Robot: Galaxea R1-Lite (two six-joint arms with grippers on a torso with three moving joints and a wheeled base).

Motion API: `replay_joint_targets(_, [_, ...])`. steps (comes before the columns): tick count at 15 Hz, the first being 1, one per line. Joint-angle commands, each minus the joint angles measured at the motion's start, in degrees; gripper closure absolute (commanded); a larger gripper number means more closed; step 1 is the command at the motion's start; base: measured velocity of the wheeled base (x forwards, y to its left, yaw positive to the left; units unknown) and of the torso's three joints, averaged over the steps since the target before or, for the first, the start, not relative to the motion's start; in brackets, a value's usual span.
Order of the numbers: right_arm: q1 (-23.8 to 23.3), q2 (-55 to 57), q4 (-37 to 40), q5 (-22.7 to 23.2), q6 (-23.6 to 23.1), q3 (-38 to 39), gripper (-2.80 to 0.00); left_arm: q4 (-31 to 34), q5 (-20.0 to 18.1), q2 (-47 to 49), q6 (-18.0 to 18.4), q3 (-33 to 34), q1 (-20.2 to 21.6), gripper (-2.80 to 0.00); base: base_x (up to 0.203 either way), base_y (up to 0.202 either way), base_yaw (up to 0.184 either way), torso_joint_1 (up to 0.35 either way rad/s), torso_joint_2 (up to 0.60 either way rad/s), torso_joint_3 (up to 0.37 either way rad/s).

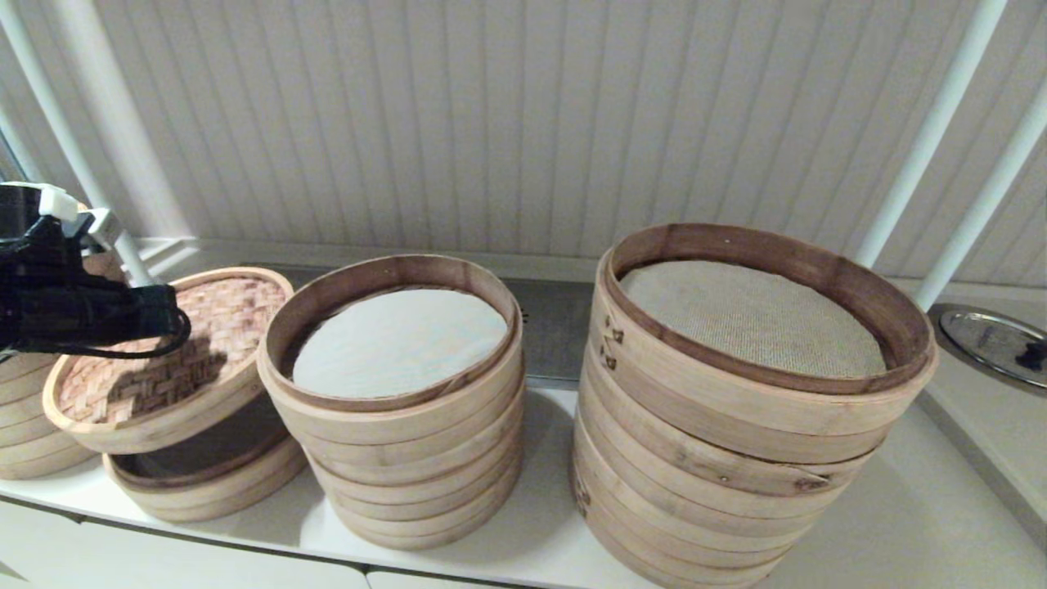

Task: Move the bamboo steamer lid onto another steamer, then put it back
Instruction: Put the steamer

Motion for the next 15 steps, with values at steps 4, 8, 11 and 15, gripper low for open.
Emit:
replay_joint_targets(4, [0.08,-0.02,-0.04,0.01,0.01,0.09,0.00,1.85,0.02,-3.27,-0.09,-1.75,0.12,0.00,0.000,0.000,0.000,0.000,0.00,0.000])
replay_joint_targets(8, [0.03,-0.02,-0.04,0.01,0.01,0.09,0.00,3.47,0.02,-5.04,-0.09,-2.98,0.12,0.00,0.000,0.000,0.000,0.000,0.00,0.000])
replay_joint_targets(11, [0.07,0.07,-0.02,0.01,0.01,0.09,0.00,5.48,0.02,-5.88,-0.09,-5.07,0.12,0.00,0.000,0.000,0.000,0.000,0.00,0.000])
replay_joint_targets(15, [0.04,0.04,0.00,0.01,0.01,0.09,0.00,5.91,0.11,-6.44,-0.09,-6.00,0.12,0.00,0.000,0.000,0.000,0.000,0.00,0.000])
